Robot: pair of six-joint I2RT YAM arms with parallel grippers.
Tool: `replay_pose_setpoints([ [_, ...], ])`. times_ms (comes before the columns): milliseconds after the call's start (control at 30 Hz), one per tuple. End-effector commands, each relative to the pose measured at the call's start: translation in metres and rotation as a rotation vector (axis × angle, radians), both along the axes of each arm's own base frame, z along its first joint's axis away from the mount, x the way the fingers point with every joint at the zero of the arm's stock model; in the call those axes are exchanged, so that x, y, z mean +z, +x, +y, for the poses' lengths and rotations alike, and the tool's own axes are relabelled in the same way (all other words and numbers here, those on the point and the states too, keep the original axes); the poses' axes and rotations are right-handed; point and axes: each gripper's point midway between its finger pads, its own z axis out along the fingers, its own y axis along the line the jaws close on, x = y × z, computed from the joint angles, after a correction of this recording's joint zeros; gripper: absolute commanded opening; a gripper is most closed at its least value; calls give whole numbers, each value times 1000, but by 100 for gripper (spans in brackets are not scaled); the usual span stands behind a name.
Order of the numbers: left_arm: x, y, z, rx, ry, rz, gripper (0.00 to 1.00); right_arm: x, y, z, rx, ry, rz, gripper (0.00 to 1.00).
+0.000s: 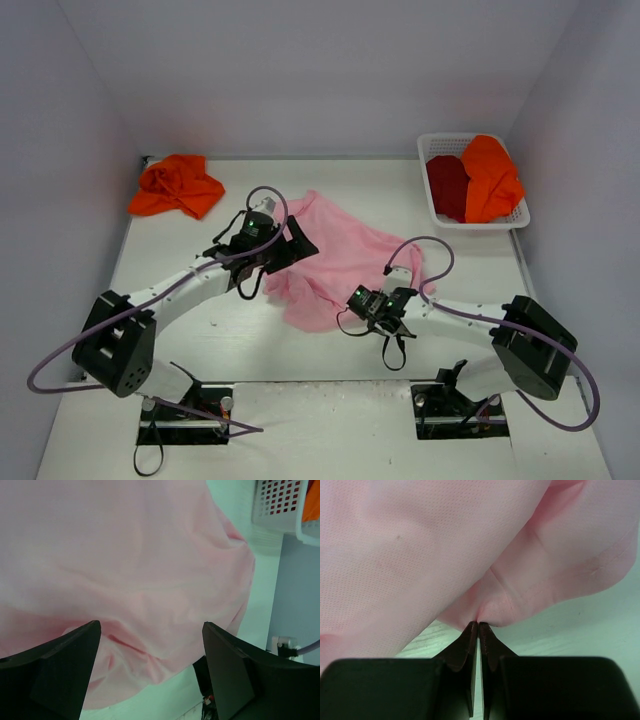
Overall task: Fold and stack the t-shirts
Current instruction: Flatten the tshirt out
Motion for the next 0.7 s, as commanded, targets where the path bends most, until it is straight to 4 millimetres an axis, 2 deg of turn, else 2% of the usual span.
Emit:
replay_pose_setpoints([
  [0,40,37,-23,-23,-71,-141,77,4,-1,1,-25,-7,-16,0],
  [133,47,59,-42,-48,-113,-175,77,3,-4,1,-22,-5,-14,0],
  [167,56,66,-48,-56,-144,-211,77,3,-4,1,-21,-2,-14,0],
  [267,67,79,-70,-100,-224,-247,77,3,-4,2,-24,1,-18,0],
  [300,57,83,-76,-115,-229,-230,77,2,-4,2,-24,-5,-17,0],
  [367,67,88,-89,-150,-280,-252,77,3,-3,4,-20,-2,-19,0],
  [400,58,91,-94,-159,-284,-240,77,2,-3,4,-17,-9,-18,0],
  [467,63,94,-103,-185,-320,-252,77,2,-2,6,-16,-11,-20,0],
  [500,56,93,-109,-199,-324,-240,77,3,-3,8,-11,-11,-20,0],
  [533,56,93,-113,-211,-336,-237,77,2,-2,8,-12,-14,-21,0],
  [667,52,80,-138,-283,-357,-224,77,3,0,13,-2,-22,-25,0],
])
